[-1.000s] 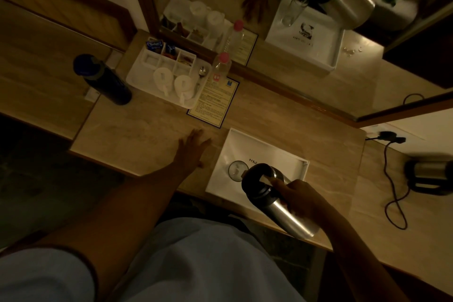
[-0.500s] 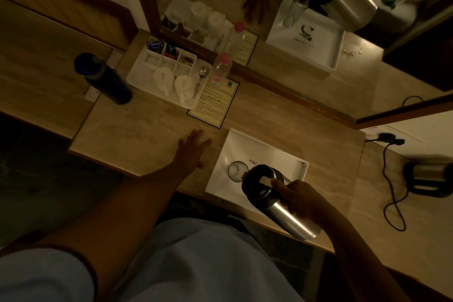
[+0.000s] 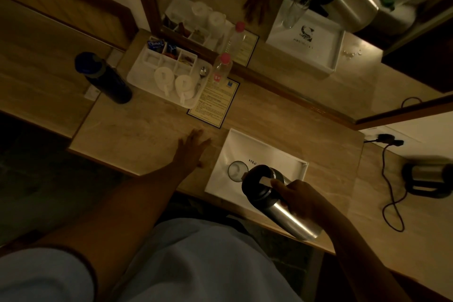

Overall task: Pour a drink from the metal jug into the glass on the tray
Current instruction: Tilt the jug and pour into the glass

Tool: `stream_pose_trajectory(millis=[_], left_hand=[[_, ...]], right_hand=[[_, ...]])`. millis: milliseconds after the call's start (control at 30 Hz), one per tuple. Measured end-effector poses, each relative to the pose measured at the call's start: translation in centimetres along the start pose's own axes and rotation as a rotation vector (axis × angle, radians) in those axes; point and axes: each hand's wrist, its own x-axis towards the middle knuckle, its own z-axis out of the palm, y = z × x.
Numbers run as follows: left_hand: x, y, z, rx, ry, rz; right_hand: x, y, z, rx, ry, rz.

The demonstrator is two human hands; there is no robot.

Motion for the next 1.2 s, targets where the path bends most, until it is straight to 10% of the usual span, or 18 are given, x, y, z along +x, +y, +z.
stream_pose_trajectory(millis=[1200], left_hand=[[0.1, -0.1, 0.2, -0.002, 0.03, 0.003]], right_hand=[[0.5, -1.1, -0.8, -0.163, -0.004, -0.009]])
